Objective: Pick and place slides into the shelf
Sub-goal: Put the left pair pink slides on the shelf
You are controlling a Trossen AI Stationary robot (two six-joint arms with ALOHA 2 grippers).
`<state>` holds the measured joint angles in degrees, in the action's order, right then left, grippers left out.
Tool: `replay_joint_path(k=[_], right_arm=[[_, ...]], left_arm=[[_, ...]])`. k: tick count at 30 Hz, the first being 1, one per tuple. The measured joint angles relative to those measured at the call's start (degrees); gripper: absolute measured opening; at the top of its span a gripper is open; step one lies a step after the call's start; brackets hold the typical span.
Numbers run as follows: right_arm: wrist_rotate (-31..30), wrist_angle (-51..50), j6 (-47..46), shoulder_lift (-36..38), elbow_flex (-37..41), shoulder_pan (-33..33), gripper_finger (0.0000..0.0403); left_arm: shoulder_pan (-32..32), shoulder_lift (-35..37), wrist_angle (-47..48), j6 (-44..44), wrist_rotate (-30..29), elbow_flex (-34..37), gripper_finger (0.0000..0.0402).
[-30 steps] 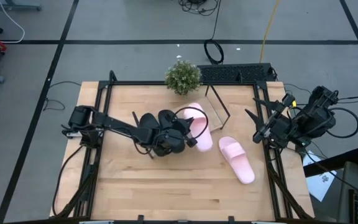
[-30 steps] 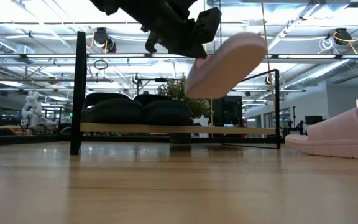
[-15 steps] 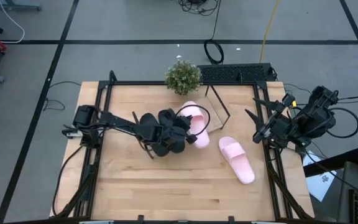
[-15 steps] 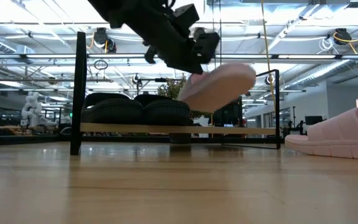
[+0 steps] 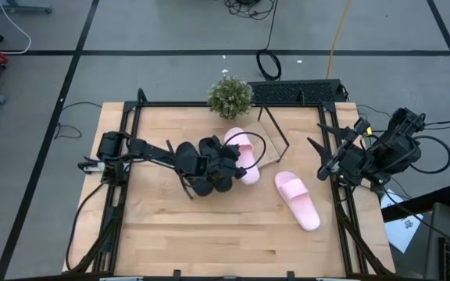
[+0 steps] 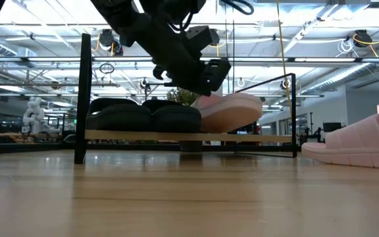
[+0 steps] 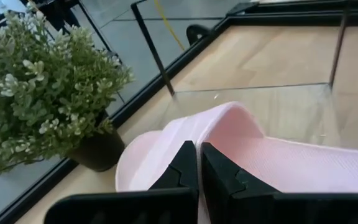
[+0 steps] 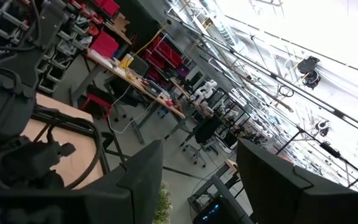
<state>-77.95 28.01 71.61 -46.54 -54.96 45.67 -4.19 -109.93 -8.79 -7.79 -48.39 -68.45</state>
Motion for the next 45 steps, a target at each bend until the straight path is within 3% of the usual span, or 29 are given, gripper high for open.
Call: replay_joint_path(k=[30,45], right_arm=[[0.2,0.5,-0.5,-0.1,4.3,0.0,0.0196],[0.2,0.5,-1.1,-0.1,4.3,0.0,0.0196]], left_arm=[[1.1,0.0,10.2,-3.3,-1.2,0.0,0.0],[1.2,0.0,10.8,-3.5,-0.1,0.0,0.0008]])
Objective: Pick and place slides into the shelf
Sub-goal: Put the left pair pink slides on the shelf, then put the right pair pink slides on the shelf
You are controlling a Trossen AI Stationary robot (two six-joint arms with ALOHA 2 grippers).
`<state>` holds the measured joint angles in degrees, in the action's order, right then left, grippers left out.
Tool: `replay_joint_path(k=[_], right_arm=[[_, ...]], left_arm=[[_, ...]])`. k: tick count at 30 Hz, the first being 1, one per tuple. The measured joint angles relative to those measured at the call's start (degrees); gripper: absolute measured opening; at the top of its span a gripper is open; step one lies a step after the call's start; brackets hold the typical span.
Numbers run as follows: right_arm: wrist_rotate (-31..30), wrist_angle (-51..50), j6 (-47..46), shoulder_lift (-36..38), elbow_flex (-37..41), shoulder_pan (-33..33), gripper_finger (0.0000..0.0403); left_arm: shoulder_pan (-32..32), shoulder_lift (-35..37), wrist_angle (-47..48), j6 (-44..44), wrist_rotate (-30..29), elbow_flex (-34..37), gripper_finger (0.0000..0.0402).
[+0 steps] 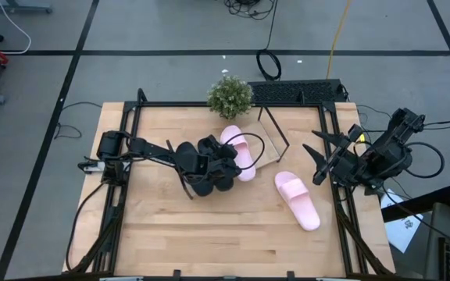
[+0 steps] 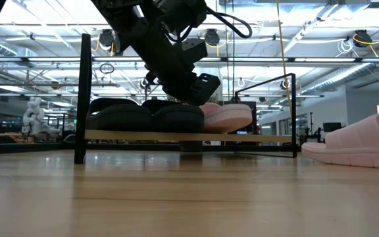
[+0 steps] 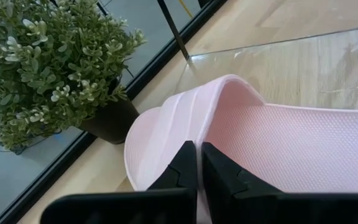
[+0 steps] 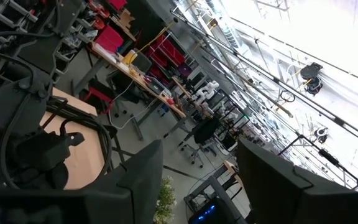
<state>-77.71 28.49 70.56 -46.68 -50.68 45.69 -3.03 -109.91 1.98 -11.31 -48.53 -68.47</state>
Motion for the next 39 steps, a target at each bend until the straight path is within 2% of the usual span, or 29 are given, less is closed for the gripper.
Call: replay_joint_path(k=[13,28,39], right_arm=[[0.0,0.0,-0.9,0.0,0.0,0.0,0.0196],[0.0,0.0,-0.9,0.0,0.0,0.0,0.0196],[0.0,0.0,-0.9,0.0,0.0,0.0,0.0196]], left_arm=[[0.0,0.0,0.0,-0.9,0.1,0.0,0.0023],[0.0,0.0,0.1,-2.1,0.2,0.0,0.0102],[-1.6,0.4,-0.6,-1.3,0.2,-0.7,0.012]])
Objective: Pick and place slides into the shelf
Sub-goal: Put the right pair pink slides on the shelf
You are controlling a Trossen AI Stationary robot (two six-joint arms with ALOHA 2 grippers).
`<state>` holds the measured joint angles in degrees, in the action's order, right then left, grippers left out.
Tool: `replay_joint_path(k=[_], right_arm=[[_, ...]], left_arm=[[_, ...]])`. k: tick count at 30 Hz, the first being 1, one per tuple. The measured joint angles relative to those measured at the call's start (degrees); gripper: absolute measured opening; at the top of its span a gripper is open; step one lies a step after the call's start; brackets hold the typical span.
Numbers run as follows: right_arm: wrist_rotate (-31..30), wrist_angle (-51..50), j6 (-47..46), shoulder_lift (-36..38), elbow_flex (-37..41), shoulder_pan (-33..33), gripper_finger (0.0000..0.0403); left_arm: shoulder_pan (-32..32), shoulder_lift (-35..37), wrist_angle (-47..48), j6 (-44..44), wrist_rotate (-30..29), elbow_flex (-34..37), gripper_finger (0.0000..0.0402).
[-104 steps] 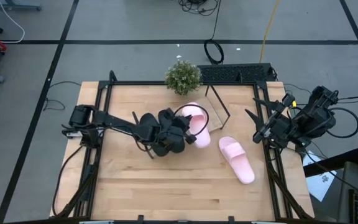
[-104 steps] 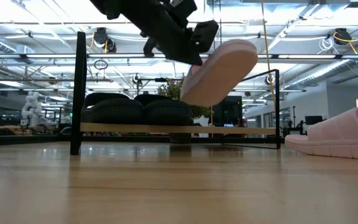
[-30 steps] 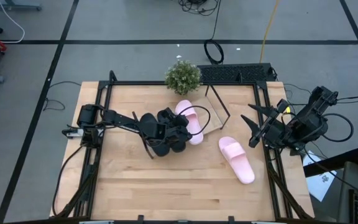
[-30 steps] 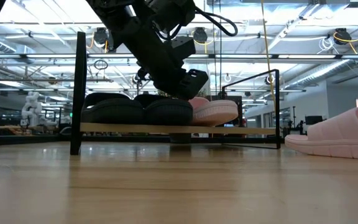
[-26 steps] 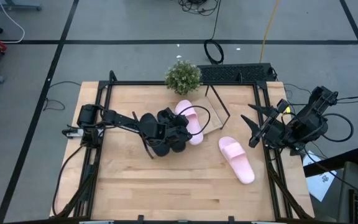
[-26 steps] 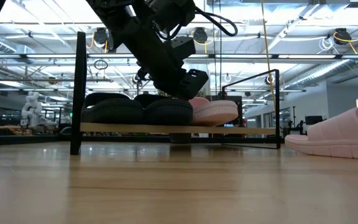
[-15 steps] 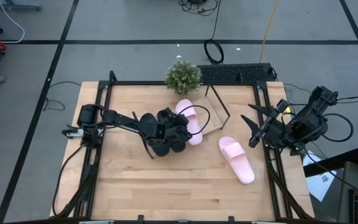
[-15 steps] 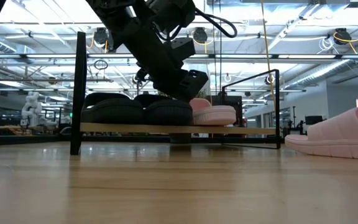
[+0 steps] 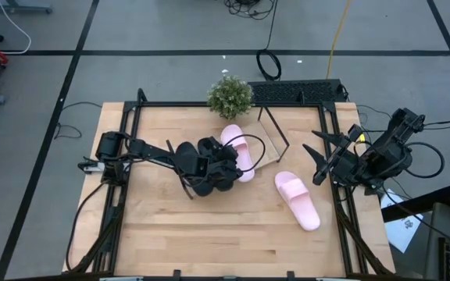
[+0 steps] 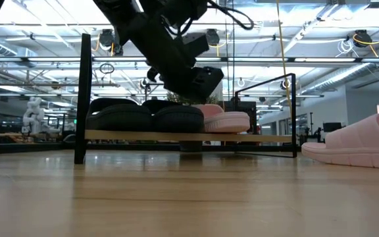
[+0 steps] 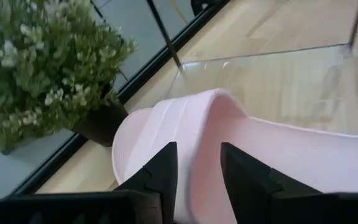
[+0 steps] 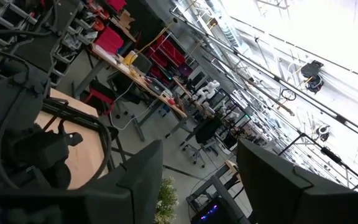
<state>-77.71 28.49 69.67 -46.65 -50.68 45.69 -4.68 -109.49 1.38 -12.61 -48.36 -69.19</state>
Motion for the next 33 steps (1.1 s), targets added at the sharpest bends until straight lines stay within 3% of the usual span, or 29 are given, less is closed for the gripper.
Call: replay_joint_path(k=[12,18,21,28,33], right_arm=[[-0.6,-2.6,-4.3,-0.1,0.0,0.1,0.0196],[-11.4,-11.1,-11.7,-1.5,0.0,1.7,0.0196],[-12.2,-13.0,-15.8,-2.6,2.4,3.7,0.0196],[-12.2,-10.3,-19.0,-5.6,10.8,10.8,0.0196],[-12.3,-0.1,-18.6,-8.0,13.7,16.3,0.0196]], left_arm=[[-5.0,9.2,0.1,4.6,-0.3,-0.2,0.012],[-10.7,15.3,0.0,10.1,-1.5,-0.2,0.012],[-13.5,17.2,0.4,11.6,-2.2,-0.2,0.012],[-18.2,17.6,0.9,12.5,-8.6,-0.2,0.012],[-19.2,17.6,3.0,10.1,-9.0,-0.2,0.012]])
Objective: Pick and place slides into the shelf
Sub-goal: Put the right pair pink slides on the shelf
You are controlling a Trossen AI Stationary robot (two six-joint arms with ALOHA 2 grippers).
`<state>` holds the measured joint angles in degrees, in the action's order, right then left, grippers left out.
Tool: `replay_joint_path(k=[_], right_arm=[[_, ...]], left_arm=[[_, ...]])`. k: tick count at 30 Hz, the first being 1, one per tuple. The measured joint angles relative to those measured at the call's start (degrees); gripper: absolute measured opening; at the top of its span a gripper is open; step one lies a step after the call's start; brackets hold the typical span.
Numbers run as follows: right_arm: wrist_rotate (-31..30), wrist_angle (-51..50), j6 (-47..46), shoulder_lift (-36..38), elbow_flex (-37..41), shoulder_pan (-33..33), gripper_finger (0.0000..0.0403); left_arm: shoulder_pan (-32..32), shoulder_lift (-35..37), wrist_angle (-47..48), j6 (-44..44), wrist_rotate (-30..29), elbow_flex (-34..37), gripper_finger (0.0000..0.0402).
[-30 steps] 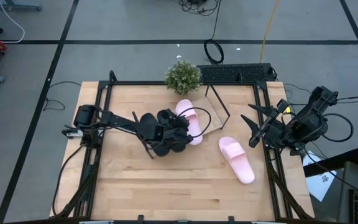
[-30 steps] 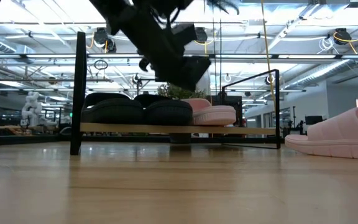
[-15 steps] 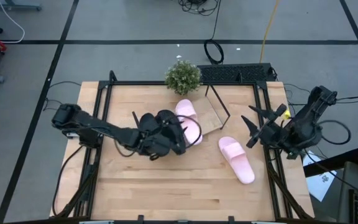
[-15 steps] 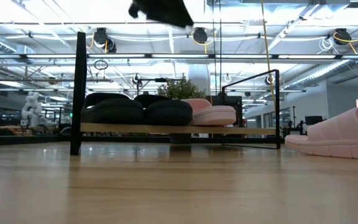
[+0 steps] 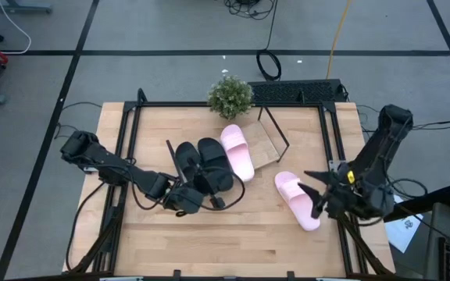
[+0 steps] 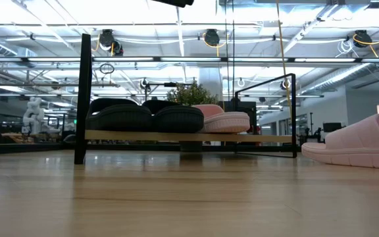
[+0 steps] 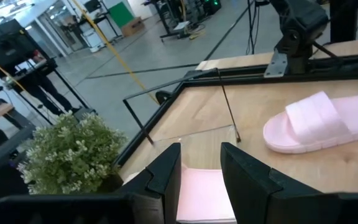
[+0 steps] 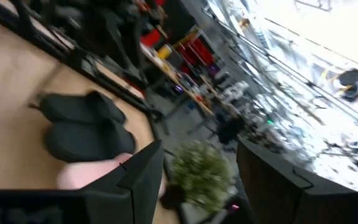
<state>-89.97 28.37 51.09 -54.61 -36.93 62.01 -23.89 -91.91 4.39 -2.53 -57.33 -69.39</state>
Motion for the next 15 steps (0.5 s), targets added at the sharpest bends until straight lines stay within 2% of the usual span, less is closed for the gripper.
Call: replay_joint_path(k=[5,8,11,15], right_arm=[[0.4,9.5,4.1,-1.6,0.0,6.3,0.0196],[3.2,12.7,6.9,-1.6,0.0,9.0,0.0196],[11.0,17.6,9.8,-1.6,0.0,10.1,0.0196],[25.2,21.6,14.3,-1.6,0.0,10.5,0.0196]], left_arm=[[-0.2,0.0,0.0,-1.2,0.0,0.0,0.012],[-0.2,0.0,-0.1,-2.4,0.3,0.0,0.012],[-0.2,0.0,-0.7,-2.6,0.4,0.0,0.012],[-0.2,0.0,-1.6,-3.2,0.7,0.0,0.012]])
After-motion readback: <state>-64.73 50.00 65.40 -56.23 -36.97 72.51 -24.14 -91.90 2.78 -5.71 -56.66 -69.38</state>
